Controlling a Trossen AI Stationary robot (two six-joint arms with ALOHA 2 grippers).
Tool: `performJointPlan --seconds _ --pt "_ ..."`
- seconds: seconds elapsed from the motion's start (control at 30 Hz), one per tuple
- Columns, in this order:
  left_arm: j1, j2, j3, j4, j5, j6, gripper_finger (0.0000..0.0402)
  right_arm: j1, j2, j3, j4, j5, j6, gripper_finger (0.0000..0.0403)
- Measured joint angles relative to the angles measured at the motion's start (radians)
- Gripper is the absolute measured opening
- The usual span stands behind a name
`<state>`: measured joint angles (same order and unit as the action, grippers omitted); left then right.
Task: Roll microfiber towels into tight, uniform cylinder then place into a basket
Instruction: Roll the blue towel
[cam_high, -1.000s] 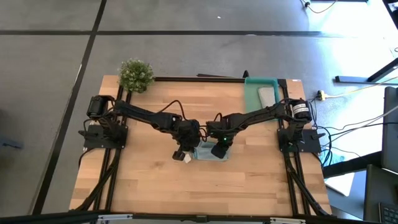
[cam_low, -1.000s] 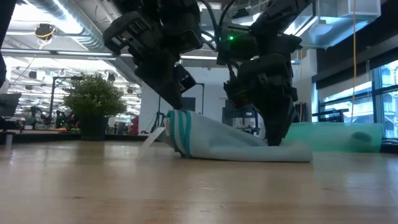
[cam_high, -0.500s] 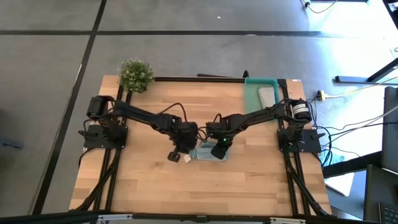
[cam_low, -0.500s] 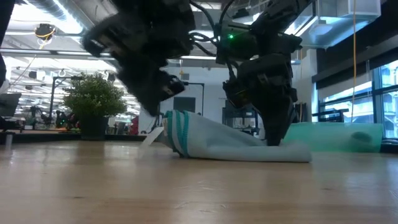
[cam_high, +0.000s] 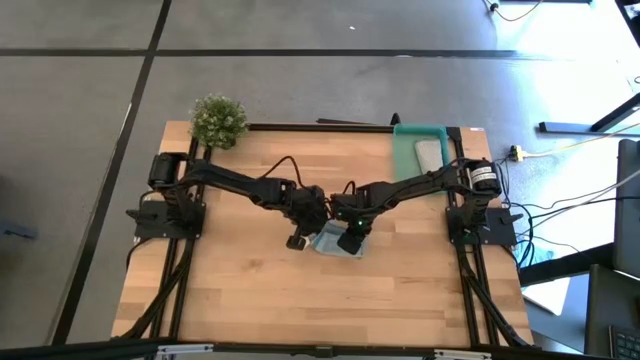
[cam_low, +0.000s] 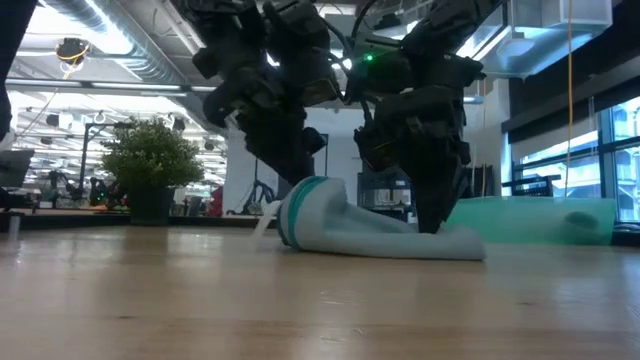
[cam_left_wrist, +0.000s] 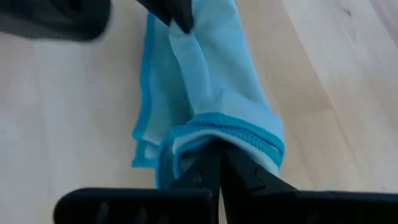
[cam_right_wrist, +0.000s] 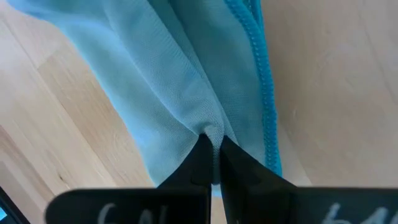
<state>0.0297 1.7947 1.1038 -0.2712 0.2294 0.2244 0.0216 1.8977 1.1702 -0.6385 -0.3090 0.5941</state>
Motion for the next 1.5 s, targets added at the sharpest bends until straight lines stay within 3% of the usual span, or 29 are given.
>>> performJointPlan --seconds 0.4,0.67,1.07,1.3,1.5 --pt "0.022 0.101 0.004 0.11 -0.026 0.021 0.0 0.002 0.002 -0.002 -0.005 -0.013 -0.002 0.0011" --pt "0.061 0.124 0.005 0.095 0.024 0.021 0.0 -0.011 -0.007 -0.001 -0.029 -0.031 0.001 0.0032" --pt "0.106 0.122 0.005 0.07 0.053 0.025 0.0 -0.009 -0.159 0.016 -0.091 0.024 -0.022 0.0047" --pt "0.107 0.123 0.004 0.072 0.054 0.022 0.0 -0.009 -0.21 0.018 -0.186 0.113 0.005 0.0048" --pt "0.107 0.123 0.003 0.085 0.054 0.023 0.0 -0.011 -0.215 0.018 -0.17 -0.04 -0.035 0.0048"
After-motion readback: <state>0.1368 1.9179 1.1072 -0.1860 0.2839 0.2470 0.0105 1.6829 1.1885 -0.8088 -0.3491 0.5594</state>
